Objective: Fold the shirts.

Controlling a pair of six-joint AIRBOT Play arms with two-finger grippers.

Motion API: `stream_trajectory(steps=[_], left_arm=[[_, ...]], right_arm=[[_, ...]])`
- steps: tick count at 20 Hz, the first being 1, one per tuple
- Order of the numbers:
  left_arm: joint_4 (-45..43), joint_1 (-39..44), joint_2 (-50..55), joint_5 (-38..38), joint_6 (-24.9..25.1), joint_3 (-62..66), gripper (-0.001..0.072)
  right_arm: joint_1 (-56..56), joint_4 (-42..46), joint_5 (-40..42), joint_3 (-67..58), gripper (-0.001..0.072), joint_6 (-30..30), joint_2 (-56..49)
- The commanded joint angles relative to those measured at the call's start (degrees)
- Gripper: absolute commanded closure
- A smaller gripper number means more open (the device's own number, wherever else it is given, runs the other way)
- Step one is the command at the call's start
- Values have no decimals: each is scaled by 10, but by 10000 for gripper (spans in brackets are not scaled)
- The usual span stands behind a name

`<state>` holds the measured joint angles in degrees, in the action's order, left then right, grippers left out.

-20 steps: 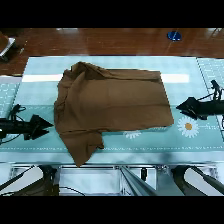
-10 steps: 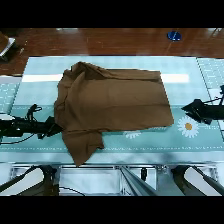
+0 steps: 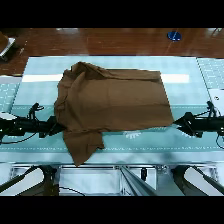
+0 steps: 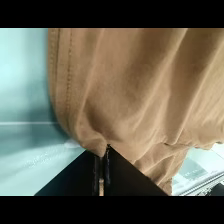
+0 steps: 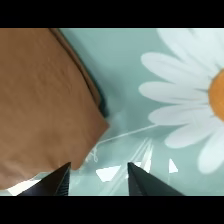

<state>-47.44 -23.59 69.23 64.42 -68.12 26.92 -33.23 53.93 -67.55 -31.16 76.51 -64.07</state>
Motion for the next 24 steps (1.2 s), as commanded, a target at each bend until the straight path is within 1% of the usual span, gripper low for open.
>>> stream_trajectory(steps=[1, 3, 6, 7, 8, 9, 10, 11, 12, 14, 16, 17, 19, 21, 22, 24], left_arm=[[-1, 0, 0, -6, 0, 0, 690], [-1, 0, 0, -11, 0, 0, 690], [-1, 0, 0, -14, 0, 0, 690], [0, 0, 0, -14, 0, 0, 690], [3, 0, 0, -14, 0, 0, 690], [12, 0, 0, -14, 0, 1, 690], [26, 0, 0, -13, 0, 7, 690], [44, 0, -2, -6, 3, 21, 690], [77, 0, -8, 8, 20, 48, 690], [170, 0, -39, 28, 45, 123, 690], [257, 0, -88, 15, 47, 222, 690], [276, 0, -113, -1, 46, 275, 691], [277, 0, -162, -41, 46, 386, 691], [259, -8, -206, -82, 46, 480, 691], [225, -12, -227, -95, 40, 525, 691], [134, -21, -261, -101, 7, 603, 691]], right_arm=[[32, -29, 29, 1, 301, 1, -37], [51, -46, 54, -14, 302, 4, -59], [94, -50, 83, -44, 308, 28, -100], [110, -51, 88, -57, 364, 34, -113], [125, -53, 89, -70, 483, 34, -123], [137, -57, 89, -85, 660, 24, -130], [150, -63, 84, -110, 684, 16, -133], [158, -66, 68, -145, 684, 10, -132], [162, -70, 37, -198, 684, 1, -132], [163, -71, -26, -331, 684, -1, -131], [163, -70, -48, -479, 685, 11, -116], [163, -67, -47, -553, 685, 17, -104], [163, -49, -45, -674, 685, 24, -73], [163, -16, -43, -744, 685, 26, -25], [163, 6, -41, -758, 684, 26, 5], [163, 57, -42, -761, 685, 30, 73]])
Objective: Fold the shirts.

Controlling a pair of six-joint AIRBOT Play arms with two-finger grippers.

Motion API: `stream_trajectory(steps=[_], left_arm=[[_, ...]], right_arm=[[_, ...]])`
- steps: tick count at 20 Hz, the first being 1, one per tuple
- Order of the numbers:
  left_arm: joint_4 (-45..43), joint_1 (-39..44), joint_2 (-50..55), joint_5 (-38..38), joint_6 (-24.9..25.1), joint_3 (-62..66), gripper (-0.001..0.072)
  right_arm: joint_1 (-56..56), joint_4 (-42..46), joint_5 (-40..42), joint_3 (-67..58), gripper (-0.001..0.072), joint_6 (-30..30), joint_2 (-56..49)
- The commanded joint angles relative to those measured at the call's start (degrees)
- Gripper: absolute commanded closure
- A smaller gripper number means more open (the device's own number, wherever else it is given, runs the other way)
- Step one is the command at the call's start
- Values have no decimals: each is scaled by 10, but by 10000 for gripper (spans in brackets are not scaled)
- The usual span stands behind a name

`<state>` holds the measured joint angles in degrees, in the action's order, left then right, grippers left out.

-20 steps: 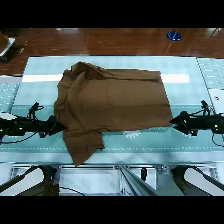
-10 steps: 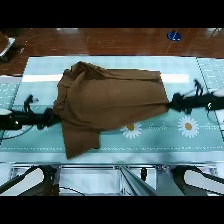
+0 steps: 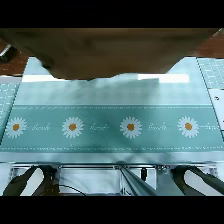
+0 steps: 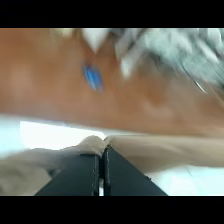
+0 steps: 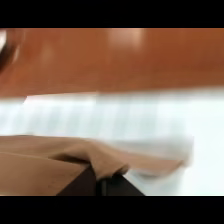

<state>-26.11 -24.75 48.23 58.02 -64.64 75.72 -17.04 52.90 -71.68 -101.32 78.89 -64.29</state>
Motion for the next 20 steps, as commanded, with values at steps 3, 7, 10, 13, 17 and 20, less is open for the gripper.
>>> stream_trajectory(steps=[3, 7, 10, 13, 17, 20], left_arm=[[-216, -19, -117, -36, -69, 183, 691], [-363, -18, -218, -16, -113, 187, 691], [-447, 21, -262, 3, -148, 186, 691], [-499, 64, -265, 41, -174, 178, 691], [-481, 71, -247, 68, -197, 69, 691], [-383, 72, -202, 64, -182, -43, 691]], right_arm=[[1, 108, -18, -59, 684, 18, 165], [1, 153, -71, -59, 684, 37, 249], [1, 172, -115, -59, 684, 50, 277], [1, 170, -141, -42, 684, 54, 280], [1, 144, -141, 72, 684, 49, 280], [1, 115, -99, 197, 684, 34, 274]])
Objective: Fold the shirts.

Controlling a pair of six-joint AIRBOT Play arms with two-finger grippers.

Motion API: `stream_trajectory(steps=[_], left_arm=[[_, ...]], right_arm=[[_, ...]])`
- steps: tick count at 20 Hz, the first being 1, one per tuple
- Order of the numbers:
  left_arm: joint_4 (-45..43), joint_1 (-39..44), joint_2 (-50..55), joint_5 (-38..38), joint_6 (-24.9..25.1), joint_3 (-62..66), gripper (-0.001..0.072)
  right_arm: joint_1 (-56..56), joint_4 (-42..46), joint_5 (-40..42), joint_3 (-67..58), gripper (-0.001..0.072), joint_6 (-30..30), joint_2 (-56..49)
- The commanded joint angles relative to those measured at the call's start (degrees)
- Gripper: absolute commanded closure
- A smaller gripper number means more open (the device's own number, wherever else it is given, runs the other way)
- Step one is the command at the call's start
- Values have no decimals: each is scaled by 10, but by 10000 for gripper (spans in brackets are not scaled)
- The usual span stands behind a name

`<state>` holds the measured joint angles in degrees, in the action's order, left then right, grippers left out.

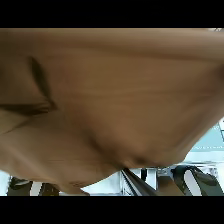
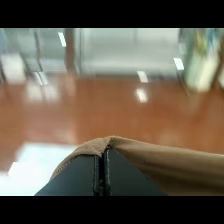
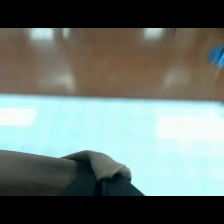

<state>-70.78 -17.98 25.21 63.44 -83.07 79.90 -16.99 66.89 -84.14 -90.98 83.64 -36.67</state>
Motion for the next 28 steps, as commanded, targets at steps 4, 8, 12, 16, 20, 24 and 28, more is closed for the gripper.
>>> stream_trajectory(steps=[4, 8, 12, 16, 20, 24, 28], left_arm=[[170, 24, 155, -79, 51, -193, 691], [169, 80, 353, -161, 57, -183, 691], [169, 125, 538, -219, 49, -110, 691], [169, 129, 665, -208, -17, -18, 690], [168, 127, 697, -179, -14, 16, 690], [168, 98, 697, -39, 39, 62, 690], [136, 76, 703, 120, 105, 69, 690]], right_arm=[[1, -75, 118, 220, 684, -56, -88], [37, -91, 209, 229, 684, -76, -261], [57, -114, 270, 148, 684, -73, -457], [57, -116, 248, 17, 684, -46, -593], [56, -105, 223, -6, 684, -35, -624], [38, -109, 148, -6, 684, -64, -608], [23, -71, 50, -1, 684, -80, -603]])
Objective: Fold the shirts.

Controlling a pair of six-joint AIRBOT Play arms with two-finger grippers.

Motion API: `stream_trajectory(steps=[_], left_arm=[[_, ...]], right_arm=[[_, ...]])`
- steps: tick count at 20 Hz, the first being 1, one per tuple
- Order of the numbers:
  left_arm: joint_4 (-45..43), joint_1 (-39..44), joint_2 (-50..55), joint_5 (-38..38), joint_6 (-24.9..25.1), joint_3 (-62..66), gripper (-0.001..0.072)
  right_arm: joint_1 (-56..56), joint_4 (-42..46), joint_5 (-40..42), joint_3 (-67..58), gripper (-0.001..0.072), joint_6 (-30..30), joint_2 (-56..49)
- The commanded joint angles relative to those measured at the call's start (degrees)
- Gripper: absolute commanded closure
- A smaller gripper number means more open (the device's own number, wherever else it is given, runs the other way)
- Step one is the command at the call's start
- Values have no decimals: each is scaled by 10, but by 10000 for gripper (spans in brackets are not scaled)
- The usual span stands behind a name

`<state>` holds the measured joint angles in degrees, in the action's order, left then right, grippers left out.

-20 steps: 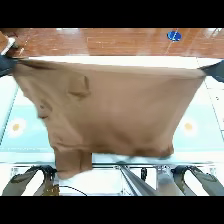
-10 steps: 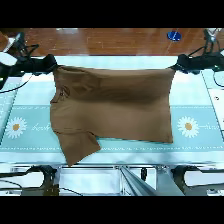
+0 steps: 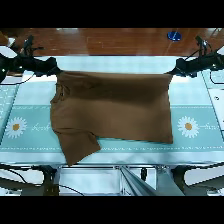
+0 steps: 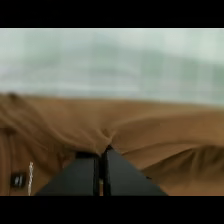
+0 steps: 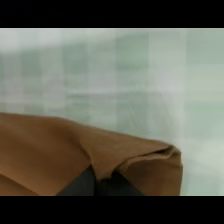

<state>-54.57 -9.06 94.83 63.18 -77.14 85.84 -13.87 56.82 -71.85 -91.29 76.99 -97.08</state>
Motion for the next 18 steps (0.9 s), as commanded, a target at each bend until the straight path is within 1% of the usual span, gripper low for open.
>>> stream_trajectory(steps=[1, 5, 8, 9, 10, 11, 13, 14, 16, 18], left_arm=[[-54, -12, 12, 136, 45, -1, 690], [-66, -13, 30, 140, 45, -55, 690], [-63, -12, 47, 148, 43, -61, 688], [-63, -11, 49, 149, 23, -61, 576], [-63, -12, 48, 152, 9, -59, 271], [-64, -13, 47, 171, 5, -52, 197], [-67, -20, 37, 226, 4, -35, 197], [-72, -28, 21, 240, 4, -37, 197], [-95, -51, -35, 243, 13, -65, 197], [-106, -92, -110, 216, 17, -143, 197]], right_arm=[[-6, 52, -75, 12, 684, -12, 1], [-5, 67, -73, 72, 684, -12, -6], [-3, 60, -67, 108, 684, -11, -13], [0, 58, -59, 115, 641, -3, -13], [1, 58, -56, 117, 421, 8, -13], [1, 55, -62, 116, 305, 10, -12], [-13, 57, -86, 116, 303, 12, 7], [-26, 69, -99, 116, 303, 12, 26], [-57, 105, -102, 136, 303, 12, 87], [-96, 116, -49, 210, 303, 12, 174]])
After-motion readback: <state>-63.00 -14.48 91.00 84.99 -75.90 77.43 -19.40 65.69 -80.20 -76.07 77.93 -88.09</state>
